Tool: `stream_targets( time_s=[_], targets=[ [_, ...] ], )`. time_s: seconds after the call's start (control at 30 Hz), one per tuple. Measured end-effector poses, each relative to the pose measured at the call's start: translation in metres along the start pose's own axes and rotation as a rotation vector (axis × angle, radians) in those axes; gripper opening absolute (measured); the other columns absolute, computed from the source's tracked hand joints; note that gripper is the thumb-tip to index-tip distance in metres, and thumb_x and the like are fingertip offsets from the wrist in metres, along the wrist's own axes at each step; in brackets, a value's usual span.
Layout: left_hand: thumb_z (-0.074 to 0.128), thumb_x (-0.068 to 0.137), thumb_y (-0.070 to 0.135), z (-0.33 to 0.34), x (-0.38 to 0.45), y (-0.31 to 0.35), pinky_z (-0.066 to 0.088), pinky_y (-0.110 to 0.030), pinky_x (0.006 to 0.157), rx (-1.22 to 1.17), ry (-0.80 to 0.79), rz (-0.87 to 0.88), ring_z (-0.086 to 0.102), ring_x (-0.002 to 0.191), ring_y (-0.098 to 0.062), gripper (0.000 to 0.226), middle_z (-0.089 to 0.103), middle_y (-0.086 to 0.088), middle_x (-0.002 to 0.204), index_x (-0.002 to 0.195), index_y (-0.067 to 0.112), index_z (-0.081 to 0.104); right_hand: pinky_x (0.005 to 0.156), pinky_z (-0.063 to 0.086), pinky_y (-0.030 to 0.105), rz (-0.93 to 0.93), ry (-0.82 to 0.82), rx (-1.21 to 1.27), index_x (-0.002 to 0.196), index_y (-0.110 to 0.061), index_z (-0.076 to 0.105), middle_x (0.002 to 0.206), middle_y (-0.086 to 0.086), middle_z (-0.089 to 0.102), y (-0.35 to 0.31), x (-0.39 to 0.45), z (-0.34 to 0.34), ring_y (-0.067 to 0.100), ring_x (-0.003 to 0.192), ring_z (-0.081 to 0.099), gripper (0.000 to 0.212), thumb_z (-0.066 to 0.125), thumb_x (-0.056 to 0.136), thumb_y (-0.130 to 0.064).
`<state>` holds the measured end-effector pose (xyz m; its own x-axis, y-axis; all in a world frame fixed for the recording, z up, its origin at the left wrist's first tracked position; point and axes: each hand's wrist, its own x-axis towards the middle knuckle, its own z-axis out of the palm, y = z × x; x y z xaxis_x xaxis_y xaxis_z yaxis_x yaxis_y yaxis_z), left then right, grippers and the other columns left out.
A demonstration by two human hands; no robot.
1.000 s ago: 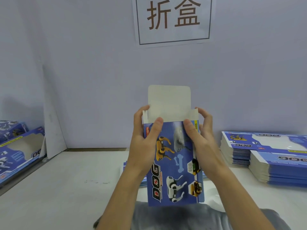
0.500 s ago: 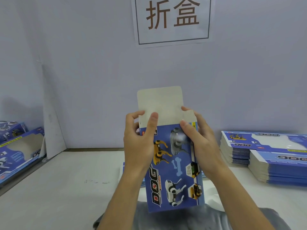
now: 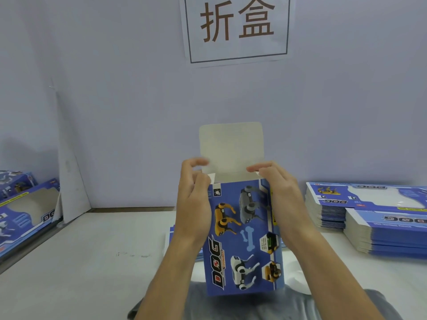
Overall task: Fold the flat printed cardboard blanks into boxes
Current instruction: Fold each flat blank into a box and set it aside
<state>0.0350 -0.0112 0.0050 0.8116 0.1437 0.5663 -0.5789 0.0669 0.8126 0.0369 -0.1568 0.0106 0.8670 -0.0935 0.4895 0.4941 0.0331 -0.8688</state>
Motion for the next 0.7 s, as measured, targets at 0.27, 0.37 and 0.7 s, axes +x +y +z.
stream_targets(
  time_s=[0.27,0.37,0.7],
  targets=[
    [0.039,0.104,0.019,0.003,0.0,0.001,0.057,-0.052,0.079,-0.031,-0.016,-0.063,0.068,0.088,-0.037,0.041,0.061,-0.017,0.099,0.14,0.036,0.042,0.064,0.043,0.034,0.085,-0.037,0.099,0.112,-0.048,0.064,0.06,0.01,0.04,-0.001,0.001,-0.002,0.023,0.068,0.04,0.046,0.044,0.075,-0.029],
    [0.044,0.095,0.027,0.001,0.0,0.002,0.057,-0.047,0.068,-0.018,0.026,0.009,0.068,0.082,-0.041,0.025,0.065,-0.022,0.096,0.118,0.025,0.053,0.064,0.039,0.036,0.083,0.003,0.113,0.1,-0.029,0.063,0.07,0.007,0.041,0.001,0.0,0.0,0.023,0.074,0.039,0.031,0.044,0.075,-0.029],
    [0.042,0.09,0.037,0.001,0.001,-0.001,0.053,-0.027,0.052,-0.07,0.177,0.004,0.07,0.071,-0.018,0.034,0.068,-0.004,0.086,0.08,0.006,0.049,0.06,0.055,0.031,-0.051,0.049,0.161,0.085,-0.016,0.071,0.083,0.008,0.071,0.01,-0.002,0.0,0.021,0.08,0.07,0.041,0.035,0.08,-0.034]
  ],
)
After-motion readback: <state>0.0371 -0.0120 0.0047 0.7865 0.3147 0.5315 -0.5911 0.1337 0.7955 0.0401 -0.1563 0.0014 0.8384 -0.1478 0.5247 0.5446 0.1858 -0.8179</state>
